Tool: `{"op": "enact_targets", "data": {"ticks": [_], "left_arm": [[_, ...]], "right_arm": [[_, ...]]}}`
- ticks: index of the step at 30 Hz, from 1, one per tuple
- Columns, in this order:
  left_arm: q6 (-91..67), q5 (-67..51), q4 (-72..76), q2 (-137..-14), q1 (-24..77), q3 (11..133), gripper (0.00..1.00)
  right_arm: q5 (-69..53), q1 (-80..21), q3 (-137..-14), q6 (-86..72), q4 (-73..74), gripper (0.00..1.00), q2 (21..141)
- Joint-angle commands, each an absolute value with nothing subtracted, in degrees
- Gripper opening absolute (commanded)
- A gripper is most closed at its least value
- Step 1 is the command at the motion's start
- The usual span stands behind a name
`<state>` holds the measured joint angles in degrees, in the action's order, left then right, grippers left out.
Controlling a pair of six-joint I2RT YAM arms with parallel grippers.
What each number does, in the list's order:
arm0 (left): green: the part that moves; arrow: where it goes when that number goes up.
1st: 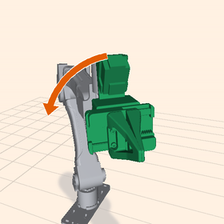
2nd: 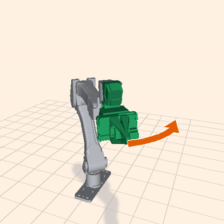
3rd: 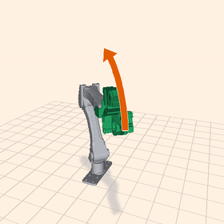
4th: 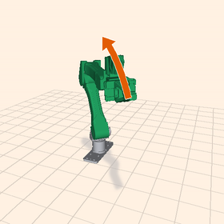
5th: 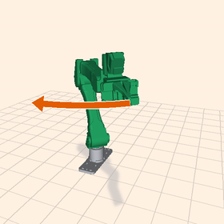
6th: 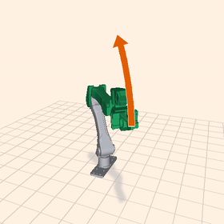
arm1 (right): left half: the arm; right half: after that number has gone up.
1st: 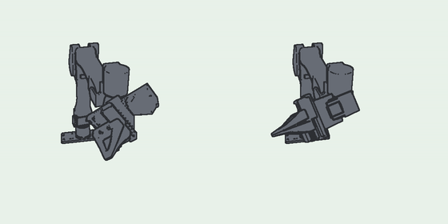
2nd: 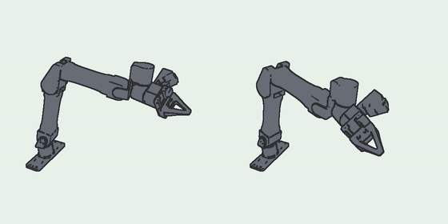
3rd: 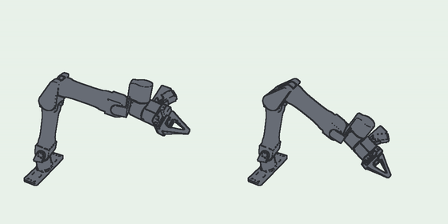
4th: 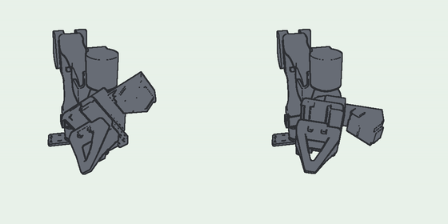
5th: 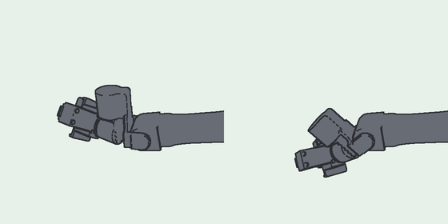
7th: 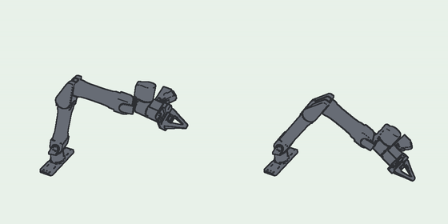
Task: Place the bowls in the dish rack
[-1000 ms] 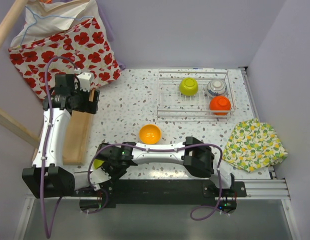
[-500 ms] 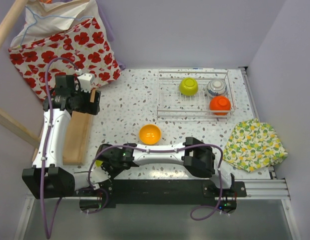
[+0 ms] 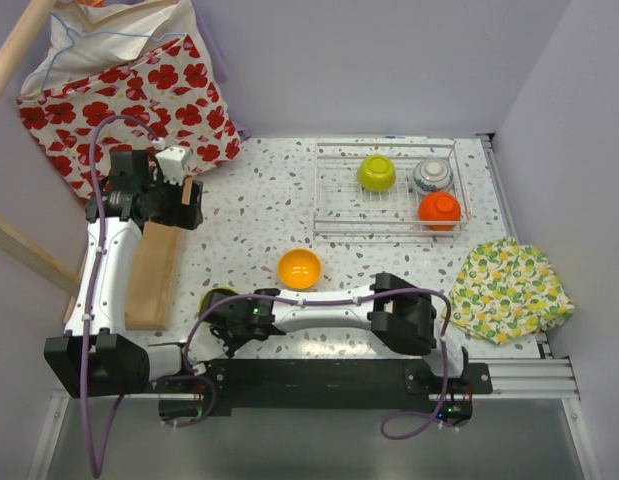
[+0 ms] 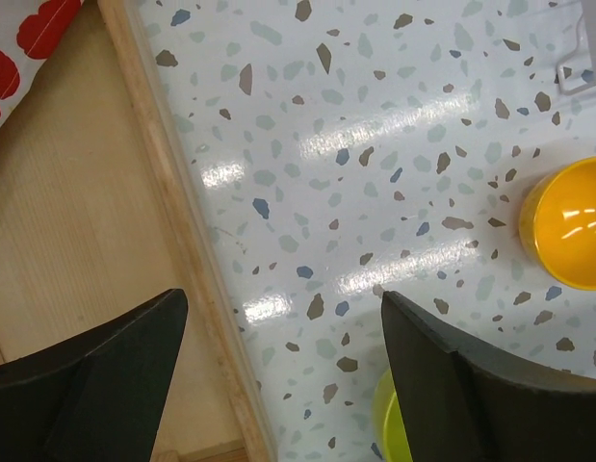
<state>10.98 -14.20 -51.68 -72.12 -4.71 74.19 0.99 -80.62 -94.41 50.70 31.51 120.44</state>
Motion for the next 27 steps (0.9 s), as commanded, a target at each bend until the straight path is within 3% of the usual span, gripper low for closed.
{"op": "enact_targets", "data": {"ticks": [1,7,12,20,27], "left_arm": [[9.4,-17.3,-50.4,-71.5,-4.7,78.2,0.86],[10.5,-18.9,-49.7,-72.1,-3.1,80.9,0.83],[12.7,-16.3,-49.4,-71.8,3.7,80.1,0.8],[16.3,-14.0,-45.5,-71.3,8.2,80.1,0.77],[15.6,-16.1,-39.6,-78.6,11.3,87.9,0.72]], "right_arm": [[3.2,-80.6,-93.1,50.0,31.5,0.0,107.8],[3.7,-79.5,-93.1,42.5,37.5,0.0,96.3],[1.1,-75.2,-95.4,39.7,42.9,0.0,93.3],[-6.5,-57.4,-95.5,35.1,44.8,0.0,89.0],[-14.7,-41.6,-92.7,30.1,43.0,0.0,83.8]]}}
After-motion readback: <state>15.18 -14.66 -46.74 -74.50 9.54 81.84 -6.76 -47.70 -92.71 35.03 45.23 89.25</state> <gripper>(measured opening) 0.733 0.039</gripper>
